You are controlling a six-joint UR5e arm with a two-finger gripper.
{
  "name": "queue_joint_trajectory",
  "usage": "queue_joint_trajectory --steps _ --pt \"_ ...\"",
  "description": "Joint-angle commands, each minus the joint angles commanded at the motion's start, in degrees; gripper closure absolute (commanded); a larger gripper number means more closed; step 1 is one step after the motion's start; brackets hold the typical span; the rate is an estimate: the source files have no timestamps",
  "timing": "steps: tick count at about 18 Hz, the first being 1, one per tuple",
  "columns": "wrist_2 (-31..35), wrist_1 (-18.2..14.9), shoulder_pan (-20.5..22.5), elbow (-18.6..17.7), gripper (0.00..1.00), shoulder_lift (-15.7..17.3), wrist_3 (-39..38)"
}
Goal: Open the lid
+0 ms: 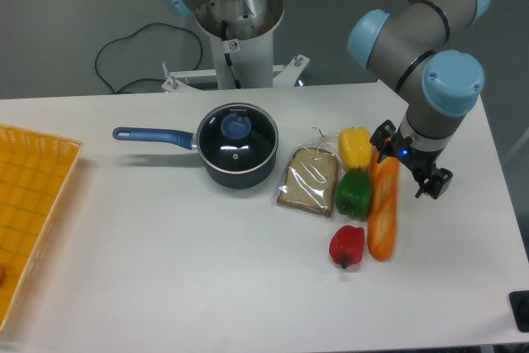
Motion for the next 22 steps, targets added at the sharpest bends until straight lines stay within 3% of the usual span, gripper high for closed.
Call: queue_joint_trajectory --steps 6,11,17,21,22 --pt "-0.1 0.2 -1.2 -0.4 0.0 -0.1 -0.3" --pt "-0.2 0.2 -2.6 -0.4 0.0 1.8 -1.7" --pt "0.2 2.9 -6.0 -4.9 0.0 7.4 -6.3" --pt "-0.4 2.0 -6.3 -6.8 0.0 10.5 -7.8" --pt "-0.4 0.5 -6.3 -7.2 0.0 11.2 -7.8"
